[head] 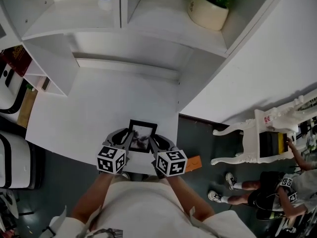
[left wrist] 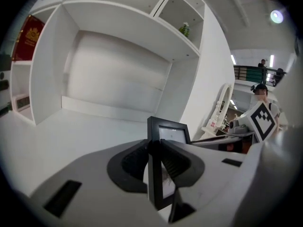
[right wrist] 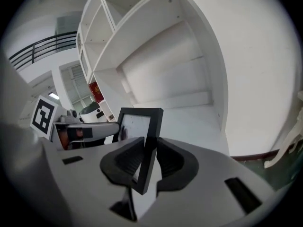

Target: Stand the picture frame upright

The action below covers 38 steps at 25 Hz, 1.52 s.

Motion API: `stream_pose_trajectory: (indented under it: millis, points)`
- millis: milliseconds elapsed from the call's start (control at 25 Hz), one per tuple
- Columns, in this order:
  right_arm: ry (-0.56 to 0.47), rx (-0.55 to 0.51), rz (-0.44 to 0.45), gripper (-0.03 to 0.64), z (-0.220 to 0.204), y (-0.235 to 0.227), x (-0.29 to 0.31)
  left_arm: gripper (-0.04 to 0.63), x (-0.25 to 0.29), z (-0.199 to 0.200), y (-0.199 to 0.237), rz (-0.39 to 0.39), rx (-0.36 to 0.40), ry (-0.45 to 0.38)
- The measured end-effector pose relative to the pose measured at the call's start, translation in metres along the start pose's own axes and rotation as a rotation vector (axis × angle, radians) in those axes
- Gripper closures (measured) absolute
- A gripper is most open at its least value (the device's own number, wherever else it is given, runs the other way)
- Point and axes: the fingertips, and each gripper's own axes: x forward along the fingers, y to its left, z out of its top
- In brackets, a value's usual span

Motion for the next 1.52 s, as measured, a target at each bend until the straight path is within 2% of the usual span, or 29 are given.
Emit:
stream_pose_trajectory:
  millis: [160, 480, 1200, 1520]
  points:
    - [-0.087, -0.103, 0.003, 0.529, 0.041, 0.010, -0.018, 0.508, -0.008, 0.039, -0.009, 0.025, 0.023, -0.057]
    - [-0.256, -0.205, 0.020, 0.529, 0.115, 0.033, -0.059, 0.508, -0.031, 0.122, -0.032, 0.020, 0.073, -0.220]
    - [-0.629, -0.447, 0.061, 0.531, 0.317, 0.083, -0.151, 0.508, -0.097, 0.344, -0.097, 0.018, 0.289, -0.619]
    - [-0.724, -0.504, 0.057, 0.528, 0.398, 0.096, -0.172, 0.508, -0.115, 0.426, -0.116, 0.038, 0.348, -0.731]
